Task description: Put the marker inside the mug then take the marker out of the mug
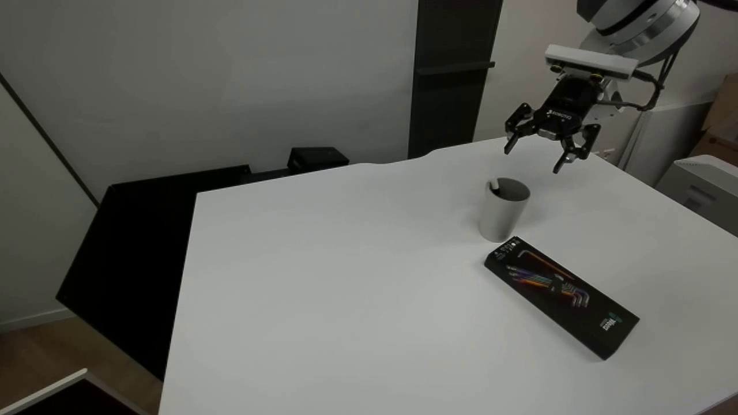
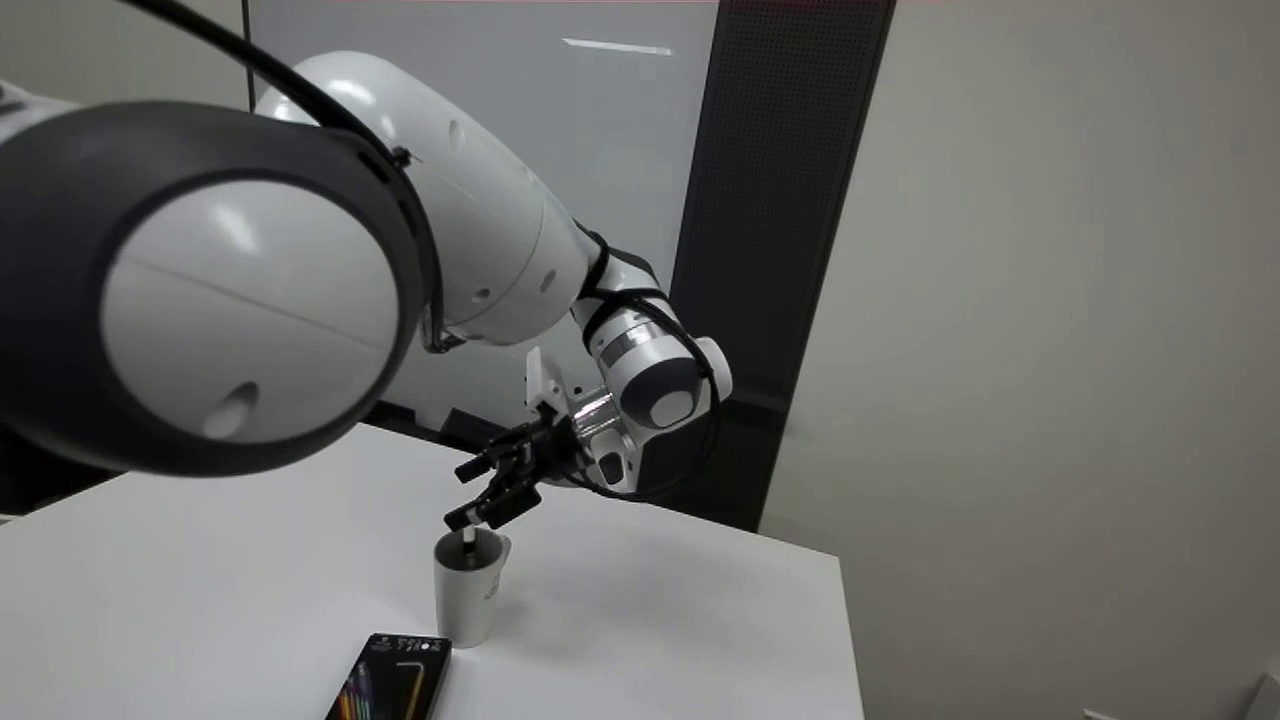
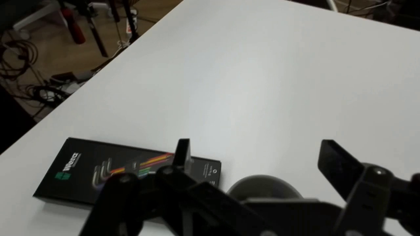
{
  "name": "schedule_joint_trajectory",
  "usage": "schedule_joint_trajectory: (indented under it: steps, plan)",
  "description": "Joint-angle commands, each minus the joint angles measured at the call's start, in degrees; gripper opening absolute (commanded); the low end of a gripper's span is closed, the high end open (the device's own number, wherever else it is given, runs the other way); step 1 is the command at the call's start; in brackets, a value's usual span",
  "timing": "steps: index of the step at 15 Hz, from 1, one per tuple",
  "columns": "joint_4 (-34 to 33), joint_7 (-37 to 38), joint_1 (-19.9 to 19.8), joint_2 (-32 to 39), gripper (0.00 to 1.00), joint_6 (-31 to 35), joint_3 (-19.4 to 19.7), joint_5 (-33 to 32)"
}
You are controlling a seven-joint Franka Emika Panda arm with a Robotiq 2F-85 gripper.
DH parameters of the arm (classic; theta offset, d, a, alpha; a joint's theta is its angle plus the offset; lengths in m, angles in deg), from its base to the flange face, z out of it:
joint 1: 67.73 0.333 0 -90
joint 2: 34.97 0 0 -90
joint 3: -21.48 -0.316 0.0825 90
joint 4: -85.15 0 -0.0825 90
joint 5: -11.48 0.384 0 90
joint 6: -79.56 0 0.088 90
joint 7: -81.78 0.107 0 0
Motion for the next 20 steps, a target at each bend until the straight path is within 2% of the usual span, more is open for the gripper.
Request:
schedule_joint_trajectory:
  steps: [1,6,12,16,20]
  plan:
    - [-0.22,-3.83,3.09,-1.37,1.00,-0.21,3.74,-7.27]
    - [-1.02,-9.43,7.35,-0.73,1.00,2.44,7.60,-17.68]
    - [-2.40,-10.36,14.36,-1.32,1.00,7.81,11.18,-27.84]
    - [-3.18,-10.92,19.19,-0.41,1.00,14.02,13.62,-34.23]
    - [-2.54,-11.29,22.97,0.49,1.00,23.21,15.91,-40.38]
